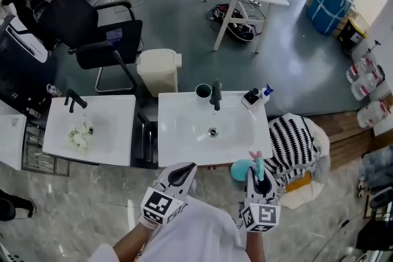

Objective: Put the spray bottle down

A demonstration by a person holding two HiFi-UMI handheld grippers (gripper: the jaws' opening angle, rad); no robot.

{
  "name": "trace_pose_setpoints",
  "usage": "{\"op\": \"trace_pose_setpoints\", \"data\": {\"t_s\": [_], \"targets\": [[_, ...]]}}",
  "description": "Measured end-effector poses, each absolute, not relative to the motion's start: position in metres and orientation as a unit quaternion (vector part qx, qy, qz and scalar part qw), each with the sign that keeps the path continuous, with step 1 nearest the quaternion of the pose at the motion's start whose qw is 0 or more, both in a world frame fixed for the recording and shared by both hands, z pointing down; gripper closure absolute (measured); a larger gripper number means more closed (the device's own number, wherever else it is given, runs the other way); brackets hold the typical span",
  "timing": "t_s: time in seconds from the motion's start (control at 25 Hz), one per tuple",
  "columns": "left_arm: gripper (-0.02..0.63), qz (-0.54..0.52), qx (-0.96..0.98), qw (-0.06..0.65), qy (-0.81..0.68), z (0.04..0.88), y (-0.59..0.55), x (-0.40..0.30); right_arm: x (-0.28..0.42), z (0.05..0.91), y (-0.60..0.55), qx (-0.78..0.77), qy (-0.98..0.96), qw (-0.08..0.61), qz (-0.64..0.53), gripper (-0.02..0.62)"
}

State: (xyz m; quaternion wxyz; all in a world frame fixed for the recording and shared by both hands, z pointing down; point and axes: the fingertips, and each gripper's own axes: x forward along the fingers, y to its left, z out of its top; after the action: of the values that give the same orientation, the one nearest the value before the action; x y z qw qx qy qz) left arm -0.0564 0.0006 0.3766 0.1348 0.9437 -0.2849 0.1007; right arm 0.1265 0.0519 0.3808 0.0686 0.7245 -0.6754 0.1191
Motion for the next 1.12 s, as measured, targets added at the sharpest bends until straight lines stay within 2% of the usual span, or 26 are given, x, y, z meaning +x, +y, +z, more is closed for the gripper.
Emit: {"op": "trace_pose_setpoints", "data": {"t_s": [0.6,1.12], "targets": [[0.604,0.108,0.929,0.144,-0.323,0.376,-0.057,-0.029,0.142,0.400,-0.041,0.666,-0.730,0.085,0.130,0.472],[0.604,0.118,0.915,0.132,-0.363,0.389,-0.099,0.000,0.176,0.406,-0.138,0.658,-0.745,0.079,0.080,0.472]]}}
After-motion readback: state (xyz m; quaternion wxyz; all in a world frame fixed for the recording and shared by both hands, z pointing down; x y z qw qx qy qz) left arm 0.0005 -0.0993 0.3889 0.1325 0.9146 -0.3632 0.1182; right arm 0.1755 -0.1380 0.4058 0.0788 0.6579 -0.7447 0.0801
